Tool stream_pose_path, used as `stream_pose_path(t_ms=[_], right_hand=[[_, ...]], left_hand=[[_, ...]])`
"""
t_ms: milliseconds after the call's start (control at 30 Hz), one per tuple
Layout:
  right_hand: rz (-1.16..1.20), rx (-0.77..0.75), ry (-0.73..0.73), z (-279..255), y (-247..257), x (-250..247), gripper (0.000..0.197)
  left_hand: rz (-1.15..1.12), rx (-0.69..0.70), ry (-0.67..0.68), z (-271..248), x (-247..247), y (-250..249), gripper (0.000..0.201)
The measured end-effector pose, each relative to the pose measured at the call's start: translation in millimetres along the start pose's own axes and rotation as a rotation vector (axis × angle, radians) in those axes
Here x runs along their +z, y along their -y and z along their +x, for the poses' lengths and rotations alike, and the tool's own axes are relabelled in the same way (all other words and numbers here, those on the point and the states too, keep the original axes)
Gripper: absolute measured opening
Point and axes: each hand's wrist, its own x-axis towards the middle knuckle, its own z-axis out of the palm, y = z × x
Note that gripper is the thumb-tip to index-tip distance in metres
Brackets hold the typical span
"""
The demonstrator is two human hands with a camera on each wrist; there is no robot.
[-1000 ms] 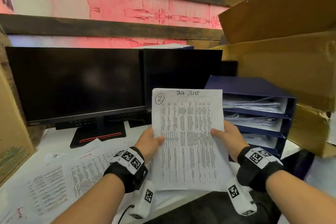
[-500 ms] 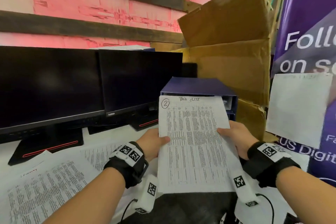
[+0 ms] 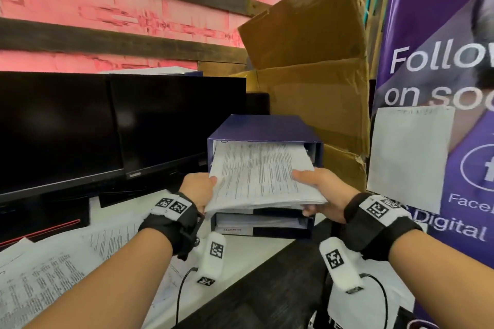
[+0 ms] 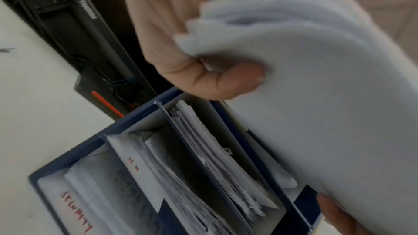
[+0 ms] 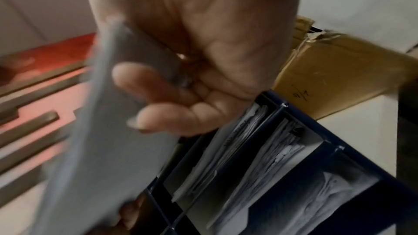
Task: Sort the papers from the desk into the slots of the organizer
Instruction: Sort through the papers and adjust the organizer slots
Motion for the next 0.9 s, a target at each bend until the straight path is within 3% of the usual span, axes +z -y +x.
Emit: stream_pose_path(t_ms=[67, 133, 233, 367, 467, 567, 633, 767, 833, 900], right_hand=[[-0.023, 0.019, -0.037, 1, -3, -5, 0.028], [0.02, 0.031, -0.1, 5, -1, -9, 0.028], [0.111, 0.033, -0.21, 14, 6, -8, 0.03], [0.303, 0.049, -0.399, 24, 13, -5, 0.029], [0.445, 0.092, -0.24, 18, 14, -7, 0.037], [0.272, 0.12, -0.013, 7, 14, -7, 0.04], [0.27, 0.079, -0.017, 8, 16, -1, 0.039], [0.568, -0.037, -0.07, 15, 30, 13, 0.04], [0.648, -0.055, -0.052, 17, 32, 17, 0.037], [0.541, -0.036, -0.064, 19, 31, 23, 0.025]], left_hand=[[-0.241, -0.014, -0.025, 8, -2, -10, 0.031], [-0.17, 0.009, -0.041, 16, 3, -13, 0.014], [-0.24, 0.017, 0.056, 9, 10, -17, 0.008], [-0.42, 0.065, 0.106, 5, 14, -16, 0.026], [-0.56, 0.043, 0.005, 8, 18, -21, 0.018], [-0.618, 0.039, -0.039, 10, 24, -30, 0.006], [-0.593, 0.059, 0.0, 11, 28, -34, 0.012], [-0.434, 0.128, 0.091, 10, 31, -36, 0.062], [-0.365, 0.163, 0.07, 12, 31, -34, 0.066], [-0.302, 0.186, 0.009, 15, 26, -31, 0.055]])
